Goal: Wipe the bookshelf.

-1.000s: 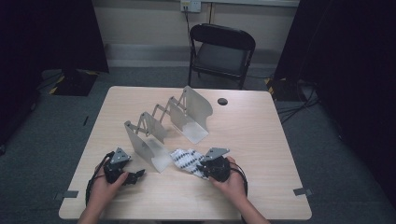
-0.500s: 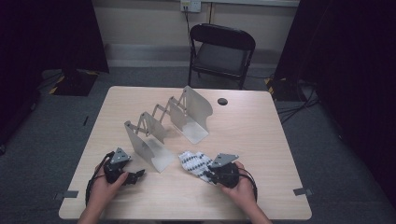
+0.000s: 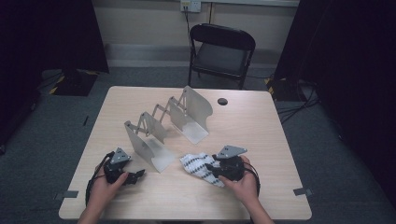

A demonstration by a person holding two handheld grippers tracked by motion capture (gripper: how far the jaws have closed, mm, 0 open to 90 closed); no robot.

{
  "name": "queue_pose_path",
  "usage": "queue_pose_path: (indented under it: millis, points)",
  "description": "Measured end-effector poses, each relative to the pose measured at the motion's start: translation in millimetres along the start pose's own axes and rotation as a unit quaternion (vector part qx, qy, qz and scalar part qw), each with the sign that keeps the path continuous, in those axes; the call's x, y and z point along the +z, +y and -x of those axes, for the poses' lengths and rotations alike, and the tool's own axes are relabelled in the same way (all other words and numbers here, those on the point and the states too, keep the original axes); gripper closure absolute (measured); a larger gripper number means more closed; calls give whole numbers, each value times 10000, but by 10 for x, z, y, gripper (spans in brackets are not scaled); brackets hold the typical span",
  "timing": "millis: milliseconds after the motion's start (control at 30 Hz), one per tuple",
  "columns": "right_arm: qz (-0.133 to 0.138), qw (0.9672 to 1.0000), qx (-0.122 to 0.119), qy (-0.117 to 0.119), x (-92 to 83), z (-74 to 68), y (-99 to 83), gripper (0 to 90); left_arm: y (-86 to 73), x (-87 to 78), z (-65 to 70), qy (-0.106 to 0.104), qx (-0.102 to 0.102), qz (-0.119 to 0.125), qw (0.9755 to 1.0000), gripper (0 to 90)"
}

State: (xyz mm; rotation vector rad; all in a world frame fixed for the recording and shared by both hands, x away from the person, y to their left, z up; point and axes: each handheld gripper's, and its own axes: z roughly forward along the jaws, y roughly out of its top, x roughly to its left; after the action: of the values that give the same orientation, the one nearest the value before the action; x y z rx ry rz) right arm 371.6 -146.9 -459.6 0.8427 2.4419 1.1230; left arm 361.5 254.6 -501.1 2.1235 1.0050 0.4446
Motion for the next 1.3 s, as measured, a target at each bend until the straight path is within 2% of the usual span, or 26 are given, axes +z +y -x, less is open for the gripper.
queue_pose_path:
  millis: [33,100,233,333,467,800,933,1067,1100,1133,1167,1233,1300]
  points:
    - [2,10000,67,39,43,10,11,526,0,0,0,0,1,-1,10000,148]
    - [12,10000,44,-51,127,8,27,531,0,-2,0,-6,3,-9,10000,147]
    - [-44,9999,124,73,276,-6,15,575,0,0,-1,-4,0,-4,10000,147]
    - [-185,9998,-21,121,313,-46,-8,604,0,0,-1,-5,-1,-2,10000,147]
    - [-257,9995,-16,205,339,-84,-69,614,0,0,-1,-4,1,-5,10000,147]
    - [-260,9990,247,271,251,-75,-161,616,0,0,-1,-7,0,-4,10000,147]
    - [-399,9985,246,288,165,-69,-198,616,0,0,-1,-7,0,-3,10000,147]
    - [-599,9965,406,407,79,-60,-189,611,0,0,-1,-8,-1,-3,10000,147]
    - [-556,9973,330,354,49,-57,-166,598,0,0,-1,-8,-1,-3,10000,146]
    - [-363,9984,352,254,7,-43,-130,591,0,0,-1,-7,-3,-1,10000,146]
    - [-181,9988,425,188,-17,-16,-102,585,0,0,-1,-5,-2,-3,10000,146]
    - [-6,9986,531,24,-5,28,-72,580,0,-2,0,-4,2,-11,10000,147]
    - [-89,9983,566,-34,93,50,-68,578,0,-3,1,-2,5,-13,10000,148]
